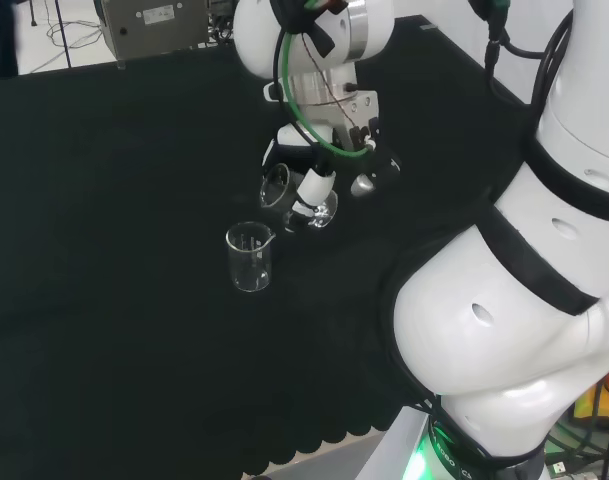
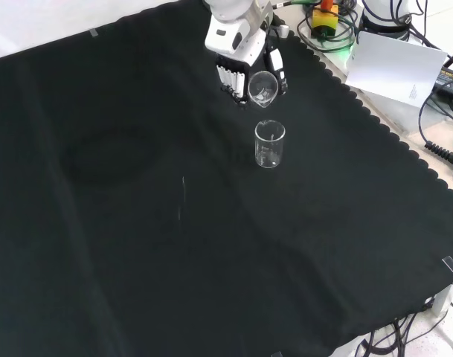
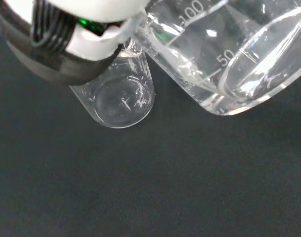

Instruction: Pour the water from the handheld beaker into the one on the table.

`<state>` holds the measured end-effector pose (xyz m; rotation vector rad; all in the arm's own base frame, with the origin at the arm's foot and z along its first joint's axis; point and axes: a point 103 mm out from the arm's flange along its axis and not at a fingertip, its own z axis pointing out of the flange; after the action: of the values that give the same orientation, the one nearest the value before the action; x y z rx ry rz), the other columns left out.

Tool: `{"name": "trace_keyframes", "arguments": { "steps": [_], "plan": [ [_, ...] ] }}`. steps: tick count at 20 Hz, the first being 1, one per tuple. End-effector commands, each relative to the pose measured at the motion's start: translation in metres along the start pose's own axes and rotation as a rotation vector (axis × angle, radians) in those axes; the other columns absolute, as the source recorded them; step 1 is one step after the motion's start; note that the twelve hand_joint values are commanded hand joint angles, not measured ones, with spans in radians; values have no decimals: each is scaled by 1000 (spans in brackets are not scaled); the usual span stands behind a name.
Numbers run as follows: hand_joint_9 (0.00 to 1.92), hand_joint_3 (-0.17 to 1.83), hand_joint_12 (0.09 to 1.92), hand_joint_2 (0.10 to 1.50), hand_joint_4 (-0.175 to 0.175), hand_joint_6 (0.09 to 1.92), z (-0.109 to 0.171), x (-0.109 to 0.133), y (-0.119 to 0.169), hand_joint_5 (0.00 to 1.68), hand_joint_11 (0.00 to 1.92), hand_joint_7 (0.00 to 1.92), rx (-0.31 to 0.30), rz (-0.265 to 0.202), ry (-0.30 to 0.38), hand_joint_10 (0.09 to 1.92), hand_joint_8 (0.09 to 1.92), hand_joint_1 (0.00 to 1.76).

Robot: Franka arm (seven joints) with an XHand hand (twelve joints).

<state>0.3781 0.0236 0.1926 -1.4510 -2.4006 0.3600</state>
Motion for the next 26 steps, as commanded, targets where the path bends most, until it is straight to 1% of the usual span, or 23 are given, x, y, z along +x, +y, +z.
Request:
{"name": "trace_keyframes", "arguments": {
  "steps": [1, 4, 8, 16, 18, 19, 22, 23, 26],
  "plan": [
    [1782, 66, 570, 983, -4, 643, 0, 9, 6, 1217, 1486, 1710, 50, -2, -72, 87, 189, 1150],
    [1783, 67, 569, 983, -5, 643, 1, 13, 9, 1217, 1485, 1711, 78, 4, -111, 87, 189, 1150],
    [1784, 69, 568, 982, -6, 643, 2, 16, 12, 1217, 1484, 1712, 111, 13, -145, 87, 190, 1151],
    [1787, 72, 567, 981, -10, 644, 3, 23, 20, 1217, 1481, 1713, 162, 40, -188, 87, 191, 1152],
    [1788, 73, 566, 981, -11, 645, 3, 24, 21, 1216, 1481, 1713, 175, 46, -215, 87, 191, 1152],
    [1790, 113, 561, 963, -14, 658, 3, 25, 22, 1211, 1482, 1709, 184, 48, -227, 87, 200, 1152],
    [1799, 388, 558, 832, -28, 726, 3, 24, 23, 1198, 1483, 1696, 197, 57, -232, 87, 235, 1156],
    [1801, 450, 560, 803, -31, 748, 3, 24, 23, 1193, 1482, 1692, 198, 60, -232, 87, 244, 1156],
    [1803, 515, 561, 773, -33, 773, 0, 20, 22, 1187, 1481, 1688, 193, 70, -229, 87, 255, 1156]
  ]
}}
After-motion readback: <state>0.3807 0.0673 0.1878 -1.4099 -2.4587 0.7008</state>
